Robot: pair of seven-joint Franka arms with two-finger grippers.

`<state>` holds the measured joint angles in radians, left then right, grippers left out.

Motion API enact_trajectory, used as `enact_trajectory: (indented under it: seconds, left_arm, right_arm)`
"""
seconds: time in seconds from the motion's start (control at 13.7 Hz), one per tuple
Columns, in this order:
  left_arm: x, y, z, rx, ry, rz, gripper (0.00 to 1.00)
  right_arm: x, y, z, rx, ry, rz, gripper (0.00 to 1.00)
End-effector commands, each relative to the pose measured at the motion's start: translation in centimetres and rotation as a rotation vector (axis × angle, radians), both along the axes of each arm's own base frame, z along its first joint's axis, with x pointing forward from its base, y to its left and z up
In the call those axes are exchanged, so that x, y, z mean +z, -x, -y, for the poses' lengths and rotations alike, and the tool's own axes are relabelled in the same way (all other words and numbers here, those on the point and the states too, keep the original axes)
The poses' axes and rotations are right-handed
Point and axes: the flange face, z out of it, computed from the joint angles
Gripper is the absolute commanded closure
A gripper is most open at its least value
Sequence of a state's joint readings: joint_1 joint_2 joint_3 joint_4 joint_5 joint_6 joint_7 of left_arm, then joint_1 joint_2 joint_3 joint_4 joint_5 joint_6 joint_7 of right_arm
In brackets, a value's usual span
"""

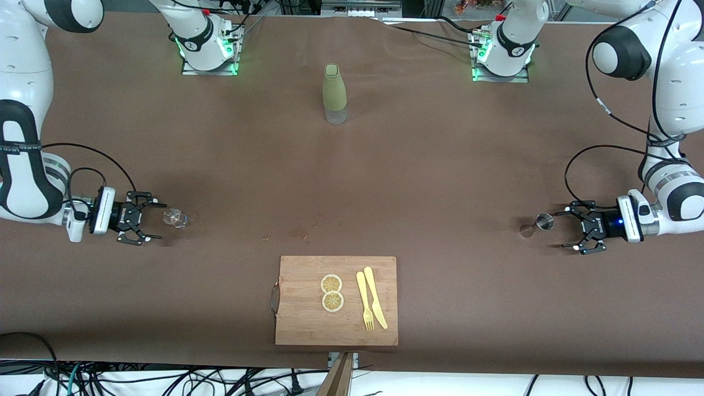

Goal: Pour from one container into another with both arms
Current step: 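Close the right gripper on the glass while the left gripper grasps the jigger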

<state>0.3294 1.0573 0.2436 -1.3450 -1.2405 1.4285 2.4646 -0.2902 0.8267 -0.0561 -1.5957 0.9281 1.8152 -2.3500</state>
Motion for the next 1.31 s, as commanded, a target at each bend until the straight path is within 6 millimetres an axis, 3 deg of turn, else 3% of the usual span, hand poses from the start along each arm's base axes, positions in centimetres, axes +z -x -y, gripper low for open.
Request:
enact_trajectory:
  seconds: [0.0,0.36,0.8,1.02,1.17,1.24]
  left_arm:
    - [-1.2,-1.0,2.0,-0.005,0.052,0.071,0.0]
    - [-1.9,-1.0,4.0,-0.038,0.088,0.06,0.01]
    - [-2.0,-1.3,4.9,-0.054,0.089,0.059,0.2]
    - [-2.0,-1.2,5.0,-0.057,0.089,0.058,0.23]
    - [-1.9,-1.1,5.1,-0.065,0.098,0.056,0.24]
    - [-2.0,-1.1,5.0,-0.065,0.096,0.055,0.3]
  right_arm:
    - [-1.4,0.3,-0.3,0.017,-0.059,0.033,0.0]
    - [-3.6,1.0,-1.3,0.018,-0.129,0.039,0.0]
    - [-5.4,1.3,-2.6,0.004,-0.212,0.066,0.02]
    - [-5.4,1.4,-2.9,0.013,-0.222,0.07,0.11]
    - [-5.7,1.5,-3.0,0.013,-0.226,0.064,0.25]
    - [-5.7,1.5,-3.0,0.017,-0.227,0.073,0.32]
